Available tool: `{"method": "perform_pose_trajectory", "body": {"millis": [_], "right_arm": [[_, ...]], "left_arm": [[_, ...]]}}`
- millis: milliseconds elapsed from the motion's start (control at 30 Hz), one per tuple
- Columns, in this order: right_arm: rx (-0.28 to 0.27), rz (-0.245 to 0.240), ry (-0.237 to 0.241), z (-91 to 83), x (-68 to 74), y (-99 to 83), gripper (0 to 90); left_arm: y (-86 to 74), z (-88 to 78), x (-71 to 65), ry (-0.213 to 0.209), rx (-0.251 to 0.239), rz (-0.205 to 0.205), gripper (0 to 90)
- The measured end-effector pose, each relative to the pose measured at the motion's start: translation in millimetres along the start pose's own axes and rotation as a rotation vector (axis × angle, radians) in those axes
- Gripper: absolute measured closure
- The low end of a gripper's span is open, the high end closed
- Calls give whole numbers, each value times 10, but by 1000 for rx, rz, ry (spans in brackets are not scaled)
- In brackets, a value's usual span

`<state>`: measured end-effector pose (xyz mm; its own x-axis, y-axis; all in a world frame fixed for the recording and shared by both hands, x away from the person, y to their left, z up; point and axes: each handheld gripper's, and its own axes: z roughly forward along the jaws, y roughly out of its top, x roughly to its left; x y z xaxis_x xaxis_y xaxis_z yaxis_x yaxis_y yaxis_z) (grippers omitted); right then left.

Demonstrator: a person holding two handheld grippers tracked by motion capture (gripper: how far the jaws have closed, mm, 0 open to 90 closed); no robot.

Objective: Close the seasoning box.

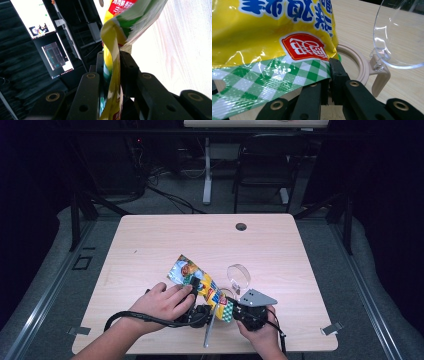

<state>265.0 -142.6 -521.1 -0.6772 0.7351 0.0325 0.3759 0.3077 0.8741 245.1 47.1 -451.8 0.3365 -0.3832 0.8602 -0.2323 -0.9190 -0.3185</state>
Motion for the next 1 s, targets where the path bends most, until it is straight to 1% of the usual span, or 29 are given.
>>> {"method": "perform_pose_trajectory", "body": {"millis": [100,133,367,400,467,500,533,767,1000], "right_arm": [[-1,1,2,1,-2,-1,869],[-2,1,1,2,-2,-1,869],[-5,5,2,4,-1,-2,869],[-5,5,2,4,-1,-2,869],[-5,5,3,4,-2,-2,869],[-5,6,4,4,-3,-2,869],[-5,6,4,4,-3,-3,869],[-1,3,2,0,-5,-5,870],[-3,6,4,1,-8,-6,870]], "left_arm": [[0,-2,4,-3,-1,1,799],[1,-3,8,-4,0,7,800],[11,0,16,-12,0,-5,804],[13,0,19,0,0,3,804],[16,-2,24,-2,1,8,806],[16,-4,29,-10,2,8,806],[16,-1,24,0,0,8,807],[22,-4,33,-2,1,10,807],[23,-2,30,-3,-1,2,807]]}}
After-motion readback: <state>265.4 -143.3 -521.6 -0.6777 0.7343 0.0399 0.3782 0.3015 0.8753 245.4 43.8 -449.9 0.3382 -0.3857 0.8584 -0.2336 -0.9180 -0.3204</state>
